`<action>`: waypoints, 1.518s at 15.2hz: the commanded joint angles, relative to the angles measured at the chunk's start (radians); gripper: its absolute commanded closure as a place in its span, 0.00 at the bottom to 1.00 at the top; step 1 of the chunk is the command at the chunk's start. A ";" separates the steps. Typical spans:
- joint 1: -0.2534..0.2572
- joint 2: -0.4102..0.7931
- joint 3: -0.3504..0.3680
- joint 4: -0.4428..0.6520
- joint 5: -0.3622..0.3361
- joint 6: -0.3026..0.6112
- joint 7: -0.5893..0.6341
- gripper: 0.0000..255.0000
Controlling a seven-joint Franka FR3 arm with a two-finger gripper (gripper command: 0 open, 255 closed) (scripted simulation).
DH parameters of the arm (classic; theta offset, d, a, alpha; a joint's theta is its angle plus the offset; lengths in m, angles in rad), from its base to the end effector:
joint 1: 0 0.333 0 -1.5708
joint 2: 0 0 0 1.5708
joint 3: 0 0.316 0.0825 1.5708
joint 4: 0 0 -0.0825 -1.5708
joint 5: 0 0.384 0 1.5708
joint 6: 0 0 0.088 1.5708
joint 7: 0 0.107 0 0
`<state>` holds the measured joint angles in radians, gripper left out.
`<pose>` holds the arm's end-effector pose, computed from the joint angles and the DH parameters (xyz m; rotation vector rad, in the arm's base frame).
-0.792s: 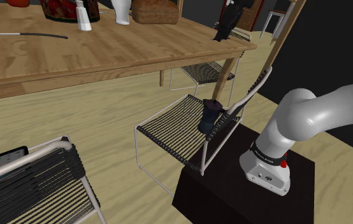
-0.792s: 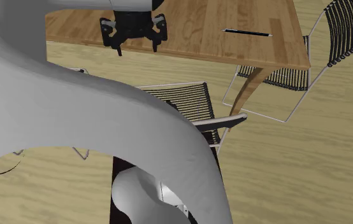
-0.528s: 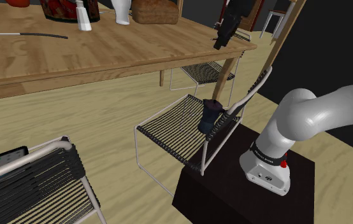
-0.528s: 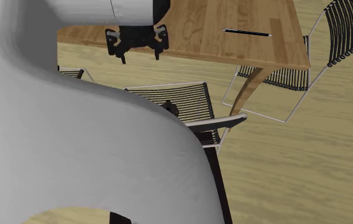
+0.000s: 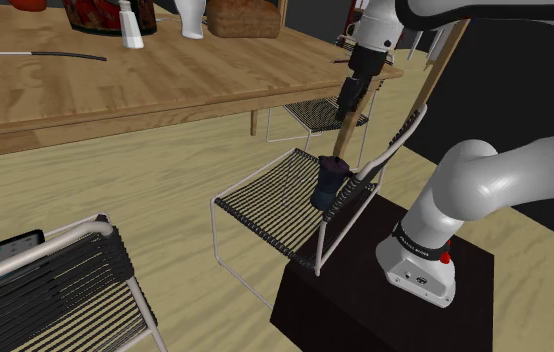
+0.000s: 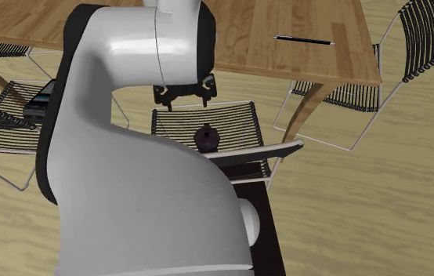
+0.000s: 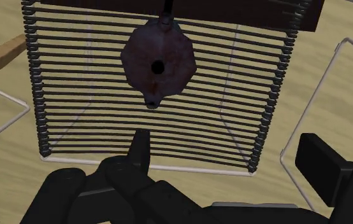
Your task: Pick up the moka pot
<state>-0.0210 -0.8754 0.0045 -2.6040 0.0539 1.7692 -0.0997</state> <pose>0.2948 0.0000 0.5167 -3.0917 -0.1115 -0.0672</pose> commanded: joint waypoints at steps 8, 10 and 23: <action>-0.049 0.012 0.013 -0.245 -0.057 0.125 0.028 0.00; -0.063 0.021 0.014 -0.296 -0.072 0.156 0.035 0.00; -0.087 0.126 0.018 -0.430 -0.097 0.355 0.052 1.00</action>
<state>-0.1081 -0.7500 0.0228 -3.0322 -0.0437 2.1211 -0.0479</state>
